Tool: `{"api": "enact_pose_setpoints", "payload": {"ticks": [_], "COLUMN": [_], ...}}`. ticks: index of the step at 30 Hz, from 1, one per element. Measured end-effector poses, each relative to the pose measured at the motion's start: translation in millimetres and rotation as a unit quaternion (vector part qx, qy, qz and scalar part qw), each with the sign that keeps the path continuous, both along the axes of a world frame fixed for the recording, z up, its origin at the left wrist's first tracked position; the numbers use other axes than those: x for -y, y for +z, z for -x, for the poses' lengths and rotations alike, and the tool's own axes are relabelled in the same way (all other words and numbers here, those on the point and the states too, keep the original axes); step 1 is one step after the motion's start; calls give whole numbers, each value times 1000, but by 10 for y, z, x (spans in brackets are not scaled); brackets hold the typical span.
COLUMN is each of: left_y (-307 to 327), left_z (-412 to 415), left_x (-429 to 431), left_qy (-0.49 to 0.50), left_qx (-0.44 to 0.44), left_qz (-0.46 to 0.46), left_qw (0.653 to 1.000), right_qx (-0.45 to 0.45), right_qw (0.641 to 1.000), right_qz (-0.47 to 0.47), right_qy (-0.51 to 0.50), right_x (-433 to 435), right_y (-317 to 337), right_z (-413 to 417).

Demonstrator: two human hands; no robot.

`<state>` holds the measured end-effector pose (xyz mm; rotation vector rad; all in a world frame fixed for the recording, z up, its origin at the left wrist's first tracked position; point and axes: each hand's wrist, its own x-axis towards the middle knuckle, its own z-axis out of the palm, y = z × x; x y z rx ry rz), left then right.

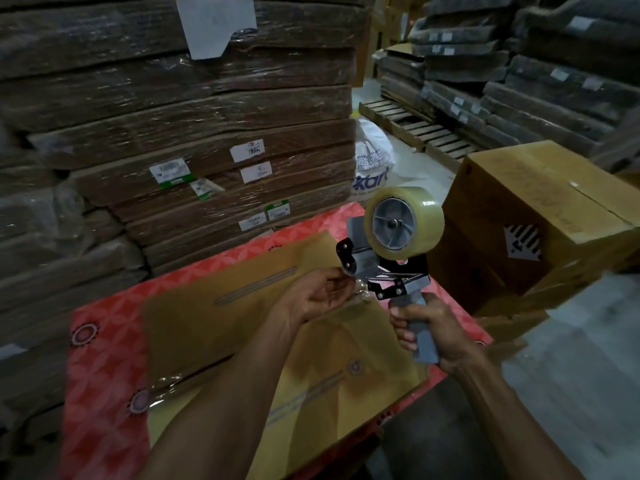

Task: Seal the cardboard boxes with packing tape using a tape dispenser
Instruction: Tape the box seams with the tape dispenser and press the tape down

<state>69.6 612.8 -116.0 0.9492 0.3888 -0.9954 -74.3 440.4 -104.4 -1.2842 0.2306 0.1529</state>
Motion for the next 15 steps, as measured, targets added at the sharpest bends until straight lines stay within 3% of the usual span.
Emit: {"api": "enact_pose_setpoints", "payload": {"ticks": [10, 15], "left_y": [-13, -46], "left_z": [-437, -550], "left_x": [260, 332], "left_qy": [-7, -18], "left_qx": [-20, 38], "left_qz": [5, -75], "left_qw": [1000, 996], "right_qx": [26, 20], "right_qw": [998, 998], "right_qz": [-54, -52], "right_qy": [16, 8], "right_x": [355, 412], "right_y": [-142, -213], "right_z": [-346, -497]}}
